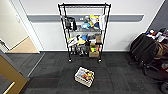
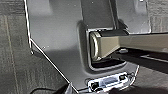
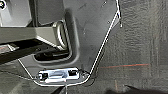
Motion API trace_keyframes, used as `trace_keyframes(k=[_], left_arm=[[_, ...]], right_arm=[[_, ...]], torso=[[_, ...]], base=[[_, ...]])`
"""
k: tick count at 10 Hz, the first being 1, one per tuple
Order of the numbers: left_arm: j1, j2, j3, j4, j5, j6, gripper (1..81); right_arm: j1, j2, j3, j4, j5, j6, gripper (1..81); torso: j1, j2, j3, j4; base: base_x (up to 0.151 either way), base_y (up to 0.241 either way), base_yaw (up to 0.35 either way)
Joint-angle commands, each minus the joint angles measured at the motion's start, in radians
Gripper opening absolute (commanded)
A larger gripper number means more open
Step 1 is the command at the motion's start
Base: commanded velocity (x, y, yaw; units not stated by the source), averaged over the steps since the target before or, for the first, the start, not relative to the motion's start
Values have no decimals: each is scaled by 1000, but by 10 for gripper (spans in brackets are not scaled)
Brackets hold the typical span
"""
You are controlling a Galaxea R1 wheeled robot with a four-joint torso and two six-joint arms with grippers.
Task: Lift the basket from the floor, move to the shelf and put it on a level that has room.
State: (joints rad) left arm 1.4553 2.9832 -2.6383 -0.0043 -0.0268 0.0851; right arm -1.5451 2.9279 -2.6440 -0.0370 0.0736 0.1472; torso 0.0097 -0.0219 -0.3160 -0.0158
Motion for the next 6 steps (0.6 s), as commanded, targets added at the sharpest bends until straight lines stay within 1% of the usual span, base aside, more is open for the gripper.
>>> trace_keyframes(k=[1,6], left_arm=[[0,-4,4,-3,74,5,811],[0,-2,4,-3,74,5,811]], right_arm=[[-4,-10,-11,-6,-74,2,811],[-1,-8,-10,-12,-68,0,811]], torso=[[0,0,0,0],[0,1,0,0]], base=[[136,0,0],[136,0,0]])
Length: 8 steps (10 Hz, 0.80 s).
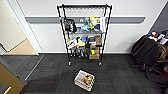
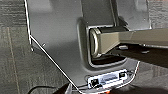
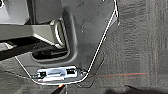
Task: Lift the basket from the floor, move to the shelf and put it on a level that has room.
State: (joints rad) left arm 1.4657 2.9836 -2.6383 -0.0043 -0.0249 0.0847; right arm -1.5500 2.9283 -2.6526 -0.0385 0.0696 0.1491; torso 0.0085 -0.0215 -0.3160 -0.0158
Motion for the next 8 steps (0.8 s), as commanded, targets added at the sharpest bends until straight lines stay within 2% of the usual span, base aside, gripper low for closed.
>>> trace_keyframes(k=[1,8], left_arm=[[-11,-3,4,-3,72,6,811],[-9,-12,4,-3,72,3,811]], right_arm=[[3,-10,-1,-8,-50,-2,811],[4,-13,-4,-12,-39,-3,811]], torso=[[0,0,0,0],[0,0,0,0]], base=[[136,0,0],[136,0,0]])
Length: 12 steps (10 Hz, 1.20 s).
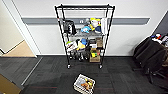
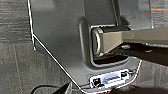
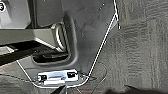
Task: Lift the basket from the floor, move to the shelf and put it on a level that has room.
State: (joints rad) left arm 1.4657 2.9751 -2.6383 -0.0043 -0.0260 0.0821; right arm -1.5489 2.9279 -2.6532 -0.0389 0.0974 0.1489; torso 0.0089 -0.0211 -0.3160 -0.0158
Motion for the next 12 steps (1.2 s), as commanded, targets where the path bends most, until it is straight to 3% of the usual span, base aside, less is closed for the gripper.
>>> trace_keyframes(k=[1,12], left_arm=[[-8,-4,4,-3,74,5,811],[-9,-5,4,-5,72,5,811]], right_arm=[[3,-13,-3,-10,-67,-3,811],[6,-13,-5,-10,-68,-3,811]], torso=[[0,0,0,0],[0,0,0,0]], base=[[136,0,0],[136,0,0]])
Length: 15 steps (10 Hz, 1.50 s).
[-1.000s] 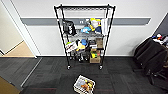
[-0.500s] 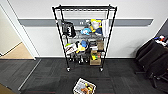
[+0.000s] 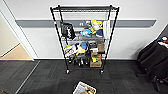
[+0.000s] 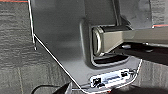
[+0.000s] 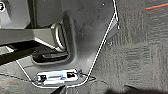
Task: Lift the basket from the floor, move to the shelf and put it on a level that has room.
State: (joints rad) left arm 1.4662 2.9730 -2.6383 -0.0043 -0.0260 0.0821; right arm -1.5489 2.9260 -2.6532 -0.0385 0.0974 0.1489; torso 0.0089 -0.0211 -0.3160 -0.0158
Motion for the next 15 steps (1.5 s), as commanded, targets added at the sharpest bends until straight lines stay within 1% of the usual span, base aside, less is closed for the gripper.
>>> trace_keyframes(k=[1,5,11,15], left_arm=[[-10,-1,4,-3,72,5,811],[-10,-1,4,-5,74,5,811],[-10,0,4,-6,75,4,811],[-10,-6,11,-6,78,2,811]], right_arm=[[6,-11,-5,-9,-68,-3,811],[3,-9,-3,-12,-68,-5,811],[6,-9,-2,-14,-68,-8,811],[11,-12,10,-15,-68,-8,811]], torso=[[0,0,0,0],[0,0,0,0],[0,0,0,0],[0,0,0,0]], base=[[135,0,0],[121,0,0],[82,0,0],[0,0,0]])
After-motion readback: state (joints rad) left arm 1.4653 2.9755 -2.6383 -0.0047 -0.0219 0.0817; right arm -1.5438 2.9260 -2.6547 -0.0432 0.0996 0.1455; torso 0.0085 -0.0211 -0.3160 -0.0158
